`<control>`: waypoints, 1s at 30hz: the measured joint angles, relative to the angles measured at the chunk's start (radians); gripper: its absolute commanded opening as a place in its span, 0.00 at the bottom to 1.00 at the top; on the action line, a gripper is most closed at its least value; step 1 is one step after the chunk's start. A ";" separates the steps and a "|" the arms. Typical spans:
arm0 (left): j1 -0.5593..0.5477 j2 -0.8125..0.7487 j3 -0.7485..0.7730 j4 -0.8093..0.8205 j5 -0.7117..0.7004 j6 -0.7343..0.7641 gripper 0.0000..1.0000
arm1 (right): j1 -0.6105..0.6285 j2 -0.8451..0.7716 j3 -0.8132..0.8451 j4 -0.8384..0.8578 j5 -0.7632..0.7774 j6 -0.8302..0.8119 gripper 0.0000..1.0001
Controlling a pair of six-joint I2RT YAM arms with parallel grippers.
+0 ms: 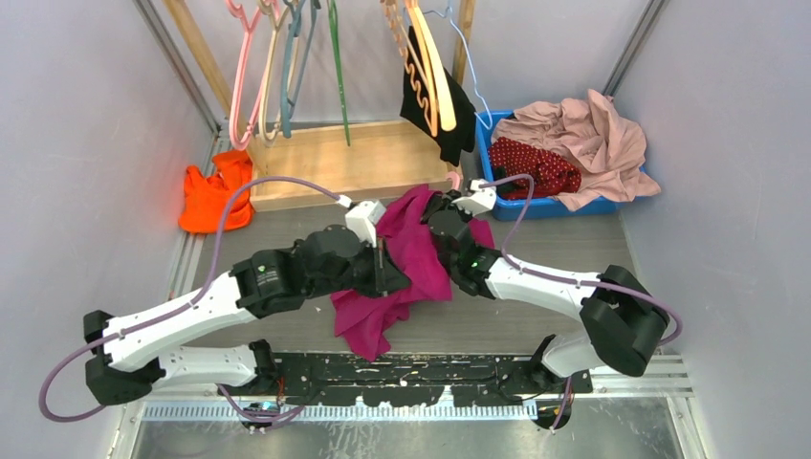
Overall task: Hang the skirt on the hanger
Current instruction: Hang the skirt on the hanger.
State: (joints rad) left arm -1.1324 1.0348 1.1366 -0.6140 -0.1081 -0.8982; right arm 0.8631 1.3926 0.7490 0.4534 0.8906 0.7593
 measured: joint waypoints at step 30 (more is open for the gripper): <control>-0.061 0.263 0.101 0.054 -0.098 0.056 0.01 | 0.063 -0.072 -0.105 0.010 -0.034 0.006 0.01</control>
State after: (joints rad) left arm -1.1931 1.2980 1.2381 -0.5598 -0.2066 -0.8425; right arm 0.9257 1.3201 0.6445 0.4637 0.8566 0.7654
